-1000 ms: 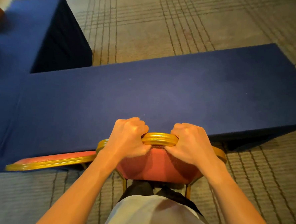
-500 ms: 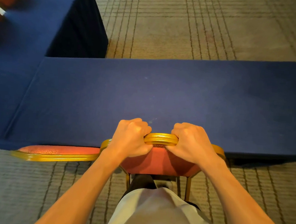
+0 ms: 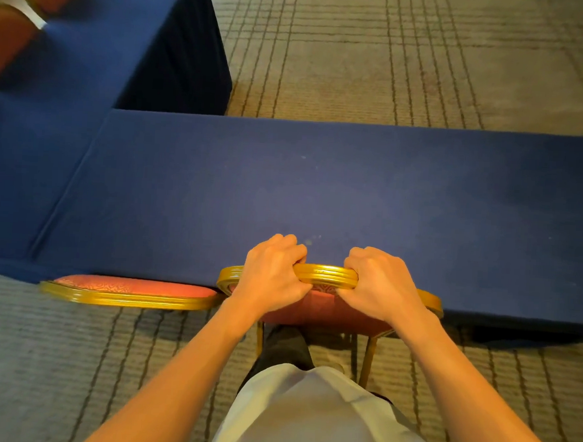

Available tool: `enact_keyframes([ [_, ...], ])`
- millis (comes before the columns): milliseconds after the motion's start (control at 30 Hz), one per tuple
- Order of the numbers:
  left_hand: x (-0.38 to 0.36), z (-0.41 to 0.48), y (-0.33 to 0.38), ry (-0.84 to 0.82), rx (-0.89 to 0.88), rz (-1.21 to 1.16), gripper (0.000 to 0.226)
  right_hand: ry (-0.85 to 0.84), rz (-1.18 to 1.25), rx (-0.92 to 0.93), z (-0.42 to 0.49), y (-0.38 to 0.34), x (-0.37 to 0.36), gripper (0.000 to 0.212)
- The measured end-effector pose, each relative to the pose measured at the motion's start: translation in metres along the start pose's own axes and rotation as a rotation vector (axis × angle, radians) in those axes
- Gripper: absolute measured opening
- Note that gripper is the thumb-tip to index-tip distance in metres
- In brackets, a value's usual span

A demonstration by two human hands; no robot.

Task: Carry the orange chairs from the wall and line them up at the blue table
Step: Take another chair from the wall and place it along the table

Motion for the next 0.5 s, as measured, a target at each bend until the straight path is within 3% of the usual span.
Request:
enact_keyframes([
  [200, -0.025, -0.028, 0.012, -0.037, 0.043, 0.007, 0.030, -0.013, 0.012, 0.016, -0.034, 0.006, -0.024, 0.041],
  [333, -0.033, -0.060, 0.002, -0.004, 0.031, -0.017, 0.032, -0.008, 0.056, 0.047, -0.054, -0.010, -0.045, 0.038],
  [500, -0.051, -0.108, -0.005, -0.117, 0.054, -0.023, 0.025, 0.068, 0.017, 0.062, -0.091, -0.030, -0.075, 0.024],
])
Point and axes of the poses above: each hand's wrist, its own z-axis towards the middle knuckle, its own x-axis out of the back of the hand, y = z × x, the point moved 7 cm from there along z, towards the middle knuckle, and after that the axes turned 13 degrees about x, right-handed, at the moved point
